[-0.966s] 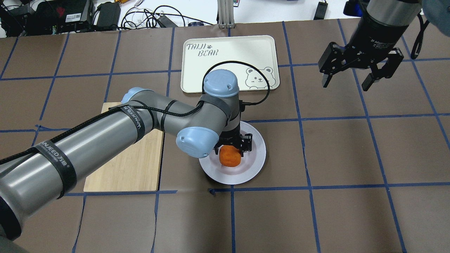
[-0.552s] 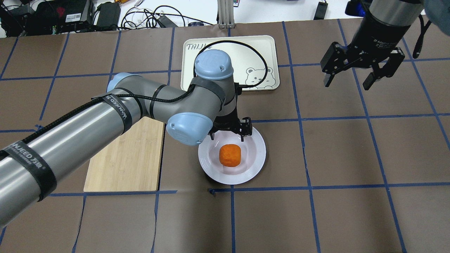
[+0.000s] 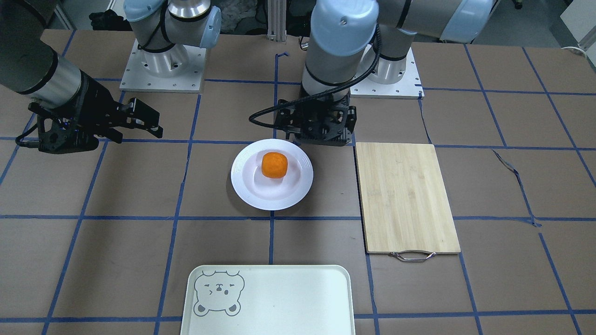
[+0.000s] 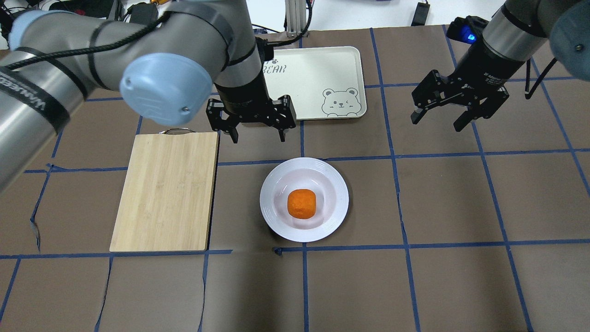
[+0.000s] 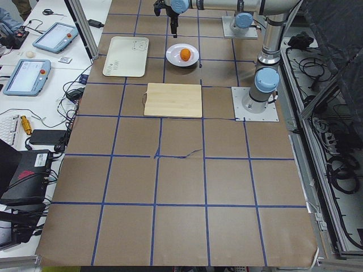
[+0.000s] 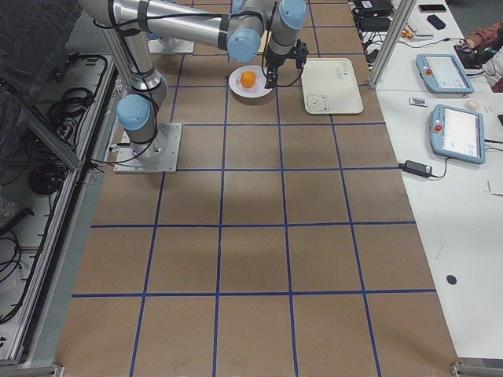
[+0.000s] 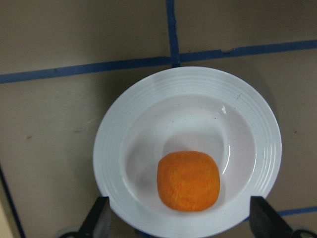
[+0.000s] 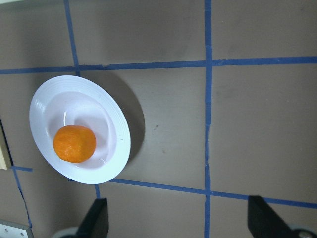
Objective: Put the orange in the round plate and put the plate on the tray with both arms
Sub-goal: 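Open the left gripper to release the orange and lift away, then retract the left gripper while the right gripper reaches to the plate rim, then grip the white plate rim with the right gripper, then slide the plate with the orange onto the bear tray with the right gripper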
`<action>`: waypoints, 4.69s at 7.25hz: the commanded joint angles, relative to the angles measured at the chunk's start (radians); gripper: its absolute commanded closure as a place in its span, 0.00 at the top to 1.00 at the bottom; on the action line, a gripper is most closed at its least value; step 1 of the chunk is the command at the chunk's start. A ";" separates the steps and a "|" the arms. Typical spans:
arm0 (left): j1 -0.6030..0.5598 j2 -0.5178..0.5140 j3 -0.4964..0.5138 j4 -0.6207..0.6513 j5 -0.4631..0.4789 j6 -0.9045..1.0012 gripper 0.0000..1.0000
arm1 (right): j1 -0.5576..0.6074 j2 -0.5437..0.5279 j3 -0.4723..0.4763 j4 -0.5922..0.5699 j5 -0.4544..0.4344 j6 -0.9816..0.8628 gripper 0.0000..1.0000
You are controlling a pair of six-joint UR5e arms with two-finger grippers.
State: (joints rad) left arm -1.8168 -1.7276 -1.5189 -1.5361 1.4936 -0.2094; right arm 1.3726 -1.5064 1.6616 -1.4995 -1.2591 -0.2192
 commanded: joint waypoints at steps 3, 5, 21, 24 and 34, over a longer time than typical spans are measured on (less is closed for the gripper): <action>0.226 0.106 0.011 -0.009 0.031 0.206 1.00 | -0.076 0.011 0.292 -0.262 0.282 -0.184 1.00; 0.292 0.126 0.000 -0.010 0.040 0.279 1.00 | -0.076 0.069 0.398 -0.411 0.433 -0.184 1.00; 0.289 0.131 0.000 -0.010 0.043 0.271 1.00 | 0.086 0.336 0.431 -0.706 0.517 -0.103 0.96; 0.295 0.131 0.000 -0.010 0.043 0.271 1.00 | 0.123 0.340 0.426 -0.708 0.524 -0.091 0.92; 0.295 0.131 0.002 -0.013 0.045 0.271 1.00 | 0.125 0.336 0.408 -0.709 0.494 -0.083 0.00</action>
State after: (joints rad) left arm -1.5217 -1.5969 -1.5171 -1.5492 1.5375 0.0614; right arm 1.4978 -1.1659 2.0796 -2.2130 -0.7682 -0.3091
